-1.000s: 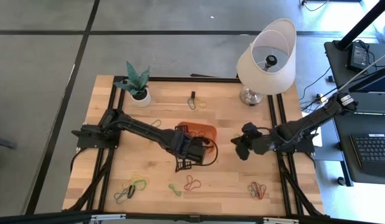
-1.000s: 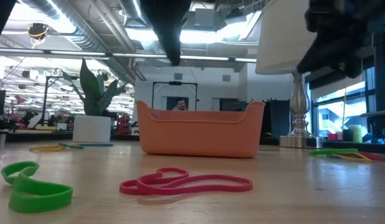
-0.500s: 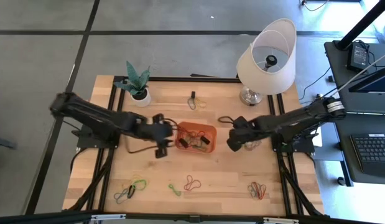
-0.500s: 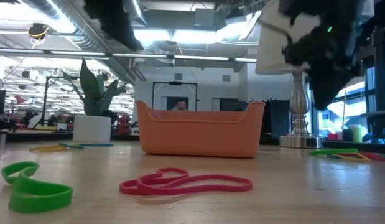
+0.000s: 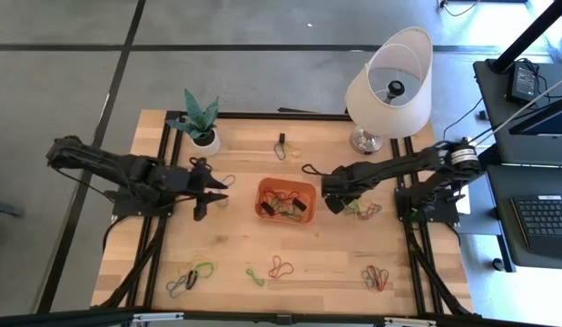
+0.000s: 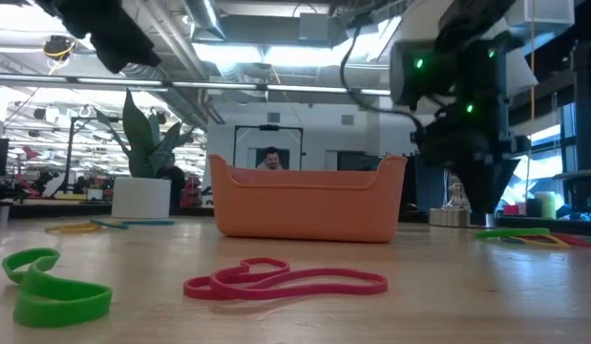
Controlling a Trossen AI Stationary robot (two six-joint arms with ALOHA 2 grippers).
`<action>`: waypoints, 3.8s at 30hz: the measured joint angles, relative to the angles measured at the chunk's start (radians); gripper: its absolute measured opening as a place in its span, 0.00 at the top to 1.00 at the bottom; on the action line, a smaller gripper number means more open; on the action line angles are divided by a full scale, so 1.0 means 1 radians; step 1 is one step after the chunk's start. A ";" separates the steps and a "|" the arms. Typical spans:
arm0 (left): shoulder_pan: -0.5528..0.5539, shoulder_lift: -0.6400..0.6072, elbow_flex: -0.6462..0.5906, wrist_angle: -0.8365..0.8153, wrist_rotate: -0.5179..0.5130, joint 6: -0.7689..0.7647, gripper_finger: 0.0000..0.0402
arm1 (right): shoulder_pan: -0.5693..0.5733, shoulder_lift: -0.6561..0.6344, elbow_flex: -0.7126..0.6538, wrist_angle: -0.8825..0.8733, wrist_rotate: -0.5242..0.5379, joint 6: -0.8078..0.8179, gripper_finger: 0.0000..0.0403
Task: Pick and place rubber bands into bin
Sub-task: Put the green rubber band into the orange bin, then put the blue rubber band into the orange bin
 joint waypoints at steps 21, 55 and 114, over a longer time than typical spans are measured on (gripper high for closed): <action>0.000 -0.113 -0.044 -0.018 0.050 0.085 0.68 | 0.001 0.071 0.002 0.007 -0.070 0.091 0.97; 0.000 -0.132 -0.043 -0.069 0.079 0.143 0.68 | 0.112 0.376 0.792 -0.112 0.108 -0.023 1.00; 0.000 -0.131 -0.043 -0.063 0.150 0.101 0.68 | 0.180 0.083 0.592 -0.194 0.220 0.046 0.82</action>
